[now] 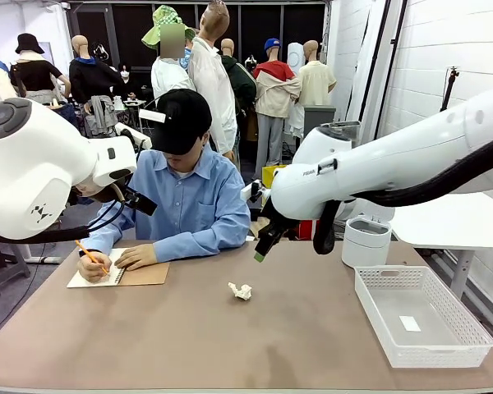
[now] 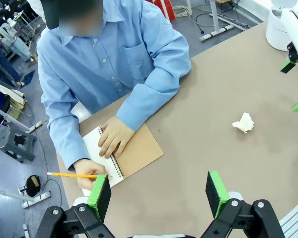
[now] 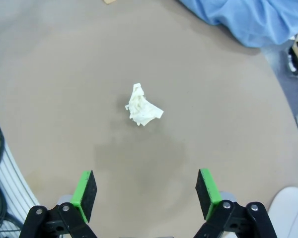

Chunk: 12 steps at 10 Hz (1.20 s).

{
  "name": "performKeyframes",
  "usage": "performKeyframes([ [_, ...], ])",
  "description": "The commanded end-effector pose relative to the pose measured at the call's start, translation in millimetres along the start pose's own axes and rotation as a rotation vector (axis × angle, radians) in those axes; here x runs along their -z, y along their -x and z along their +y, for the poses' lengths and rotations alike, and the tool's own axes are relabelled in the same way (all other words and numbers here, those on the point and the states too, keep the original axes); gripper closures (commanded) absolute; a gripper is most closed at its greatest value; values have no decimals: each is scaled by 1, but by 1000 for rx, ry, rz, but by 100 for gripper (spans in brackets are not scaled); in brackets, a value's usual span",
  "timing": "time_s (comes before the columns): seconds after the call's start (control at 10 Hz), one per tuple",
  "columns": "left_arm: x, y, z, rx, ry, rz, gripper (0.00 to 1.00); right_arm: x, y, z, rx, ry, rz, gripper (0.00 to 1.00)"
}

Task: Sort the paper based on its condition.
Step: If a person hands you a paper, place it in the Organizing basket , and if it's crumpled, put it in the Trash can.

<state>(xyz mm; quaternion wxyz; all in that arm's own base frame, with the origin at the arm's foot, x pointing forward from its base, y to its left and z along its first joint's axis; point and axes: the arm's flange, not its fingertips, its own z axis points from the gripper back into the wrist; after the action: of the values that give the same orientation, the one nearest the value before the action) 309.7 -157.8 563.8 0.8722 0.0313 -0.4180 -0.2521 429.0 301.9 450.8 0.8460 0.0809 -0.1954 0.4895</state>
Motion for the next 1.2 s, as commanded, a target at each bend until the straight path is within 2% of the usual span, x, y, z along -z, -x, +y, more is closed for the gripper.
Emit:
performKeyframes([
  [0.0,1,0,1,14,-8,-4,0,25,-20,2,13,26,45,0],
  [0.2,1,0,1,14,-8,-4,0,50,-34,10,-12,63,105,0],
  [0.5,1,0,1,14,-8,-4,0,82,-51,16,-52,104,146,0],
  [0.8,1,0,1,14,-8,-4,0,110,-65,17,-80,66,182,0],
  [1.1,1,0,1,14,-8,-4,0,136,-64,16,-86,66,222,0],
])
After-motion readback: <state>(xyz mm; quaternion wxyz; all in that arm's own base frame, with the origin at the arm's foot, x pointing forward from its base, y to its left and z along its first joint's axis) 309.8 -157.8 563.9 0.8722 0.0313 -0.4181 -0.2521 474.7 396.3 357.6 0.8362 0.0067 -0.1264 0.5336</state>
